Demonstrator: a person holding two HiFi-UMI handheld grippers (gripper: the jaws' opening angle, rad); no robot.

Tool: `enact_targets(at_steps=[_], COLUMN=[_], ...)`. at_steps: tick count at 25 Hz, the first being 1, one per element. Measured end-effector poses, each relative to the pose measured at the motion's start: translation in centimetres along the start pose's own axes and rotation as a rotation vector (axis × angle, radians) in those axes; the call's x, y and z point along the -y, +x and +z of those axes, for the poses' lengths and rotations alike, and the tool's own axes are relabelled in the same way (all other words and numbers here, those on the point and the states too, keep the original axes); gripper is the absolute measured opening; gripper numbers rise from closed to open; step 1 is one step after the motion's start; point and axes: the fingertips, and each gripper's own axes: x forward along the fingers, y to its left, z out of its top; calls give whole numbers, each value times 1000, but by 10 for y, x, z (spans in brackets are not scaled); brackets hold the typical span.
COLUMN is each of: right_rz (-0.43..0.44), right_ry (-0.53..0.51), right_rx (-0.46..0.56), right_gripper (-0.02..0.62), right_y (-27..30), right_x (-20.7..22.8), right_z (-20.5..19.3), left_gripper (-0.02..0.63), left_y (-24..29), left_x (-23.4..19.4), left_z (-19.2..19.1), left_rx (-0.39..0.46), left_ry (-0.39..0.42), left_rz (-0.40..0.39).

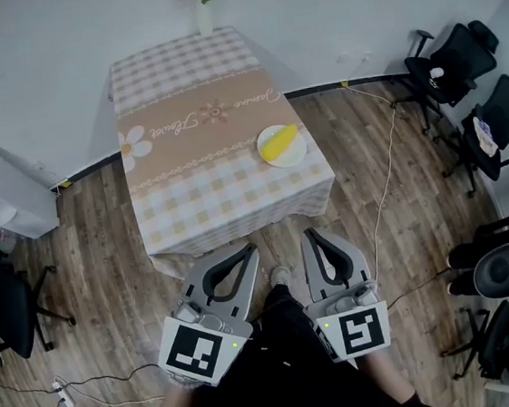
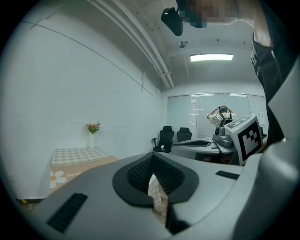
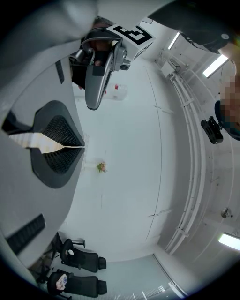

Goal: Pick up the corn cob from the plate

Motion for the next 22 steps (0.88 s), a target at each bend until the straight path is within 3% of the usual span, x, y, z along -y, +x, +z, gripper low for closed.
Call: enact_targets(at_steps=[12, 22], right_rz=[45, 73], right_ry=[-11, -7], right_rx=[-49, -25], right_gripper=[43, 43], right_y=[43, 73], right_x=[64, 133], right_z=[-14, -15], left_gripper=[14, 14], left_y=[77, 150], left_x=[-18, -19], left_z=[13, 28], left_rx=[-10, -13], left_ry=[9, -1], left_rz=[33, 67])
